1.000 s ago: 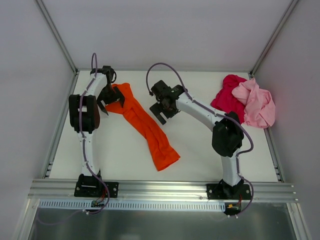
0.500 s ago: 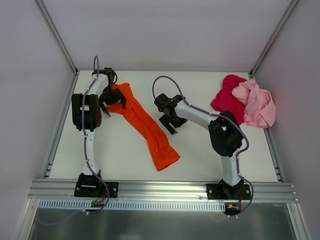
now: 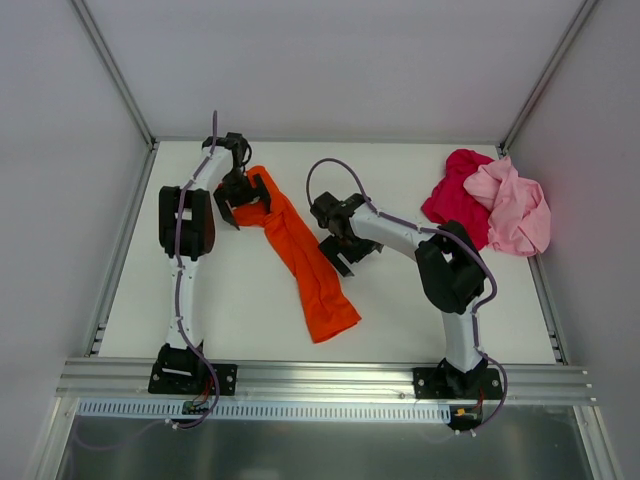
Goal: Fold and stack the t-shirts
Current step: Rotate the tshirt 90 degrees
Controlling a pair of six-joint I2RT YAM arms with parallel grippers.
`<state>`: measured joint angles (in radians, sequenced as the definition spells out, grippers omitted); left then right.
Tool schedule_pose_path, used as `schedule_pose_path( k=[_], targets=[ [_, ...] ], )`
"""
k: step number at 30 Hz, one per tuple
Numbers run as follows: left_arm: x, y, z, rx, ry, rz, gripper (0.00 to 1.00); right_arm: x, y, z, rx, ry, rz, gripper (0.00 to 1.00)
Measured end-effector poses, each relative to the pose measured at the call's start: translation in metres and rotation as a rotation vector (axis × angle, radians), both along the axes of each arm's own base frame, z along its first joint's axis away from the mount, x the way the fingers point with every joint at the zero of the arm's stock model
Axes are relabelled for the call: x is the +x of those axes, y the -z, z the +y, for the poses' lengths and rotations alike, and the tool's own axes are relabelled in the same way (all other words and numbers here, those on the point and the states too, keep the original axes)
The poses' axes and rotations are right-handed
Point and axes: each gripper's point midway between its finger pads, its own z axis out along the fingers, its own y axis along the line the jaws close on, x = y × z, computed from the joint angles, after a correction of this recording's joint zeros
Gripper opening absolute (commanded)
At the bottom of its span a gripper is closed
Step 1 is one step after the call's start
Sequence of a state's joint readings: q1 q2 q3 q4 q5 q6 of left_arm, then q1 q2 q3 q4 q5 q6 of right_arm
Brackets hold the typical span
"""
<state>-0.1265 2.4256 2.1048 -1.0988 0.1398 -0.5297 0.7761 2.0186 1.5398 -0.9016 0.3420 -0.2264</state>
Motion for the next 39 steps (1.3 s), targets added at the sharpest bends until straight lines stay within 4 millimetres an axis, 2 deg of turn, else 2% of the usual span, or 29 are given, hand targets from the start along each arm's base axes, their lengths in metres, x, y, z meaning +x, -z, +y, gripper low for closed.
schedule_pose_path(
  k=[9,11,14,20,31,39],
  targets=[
    [0.002,-0.003,-0.016,-0.085,0.027,-0.002,0.99,-0.015,0.005,0.017,0.071,-0.041,0.079,1.0],
    [0.005,-0.005,-0.025,-0.13,0.03,-0.012,0.99,-0.019,0.006,0.02,0.081,-0.053,0.093,1.0],
    [0.012,-0.01,-0.051,-0.221,0.062,-0.043,0.99,-0.023,0.007,0.023,0.09,-0.066,0.11,1.0],
    [0.018,-0.016,-0.094,-0.37,0.12,-0.078,0.99,-0.03,0.006,0.018,0.084,-0.075,0.126,1.0],
    [0.027,-0.025,-0.137,-0.514,0.199,-0.154,0.99,-0.036,0.003,0.016,0.096,-0.081,0.142,1.0],
    [0.029,-0.03,-0.178,-0.616,0.293,-0.22,0.99,-0.044,0.001,0.01,0.095,-0.083,0.15,1.0]
  ],
)
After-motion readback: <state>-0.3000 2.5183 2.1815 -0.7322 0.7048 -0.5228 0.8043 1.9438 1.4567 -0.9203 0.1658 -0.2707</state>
